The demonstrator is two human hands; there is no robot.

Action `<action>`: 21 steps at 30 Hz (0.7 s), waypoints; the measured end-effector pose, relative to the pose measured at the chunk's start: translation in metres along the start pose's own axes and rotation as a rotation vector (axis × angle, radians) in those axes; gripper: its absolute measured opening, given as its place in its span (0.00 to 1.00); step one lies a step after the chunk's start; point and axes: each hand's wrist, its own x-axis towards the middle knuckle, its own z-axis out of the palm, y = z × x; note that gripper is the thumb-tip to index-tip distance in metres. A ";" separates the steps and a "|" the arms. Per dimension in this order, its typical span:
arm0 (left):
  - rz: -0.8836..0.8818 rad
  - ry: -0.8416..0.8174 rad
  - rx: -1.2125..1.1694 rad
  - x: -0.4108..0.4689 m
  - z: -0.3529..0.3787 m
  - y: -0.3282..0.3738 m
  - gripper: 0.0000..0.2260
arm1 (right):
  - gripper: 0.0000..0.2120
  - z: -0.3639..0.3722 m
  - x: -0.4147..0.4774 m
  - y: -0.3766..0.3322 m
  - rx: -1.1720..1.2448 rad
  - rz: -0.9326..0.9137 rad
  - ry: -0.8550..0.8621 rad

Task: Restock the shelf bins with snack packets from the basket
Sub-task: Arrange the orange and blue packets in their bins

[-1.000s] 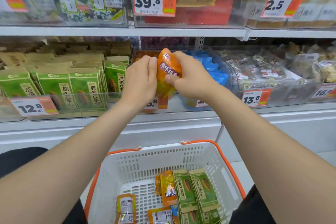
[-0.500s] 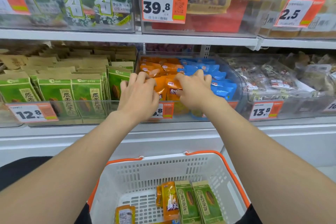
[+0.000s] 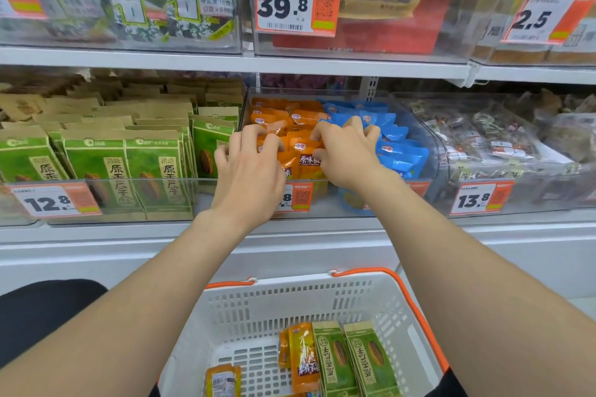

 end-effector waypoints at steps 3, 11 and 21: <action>0.012 0.040 0.006 -0.003 -0.001 0.001 0.11 | 0.11 -0.002 -0.003 0.003 -0.036 -0.041 0.000; 0.188 0.191 0.063 -0.019 -0.010 0.006 0.09 | 0.11 -0.003 -0.026 -0.007 -0.122 -0.109 0.280; 0.566 0.022 0.001 -0.077 0.035 -0.006 0.07 | 0.09 -0.030 -0.097 -0.046 0.001 -0.089 -0.297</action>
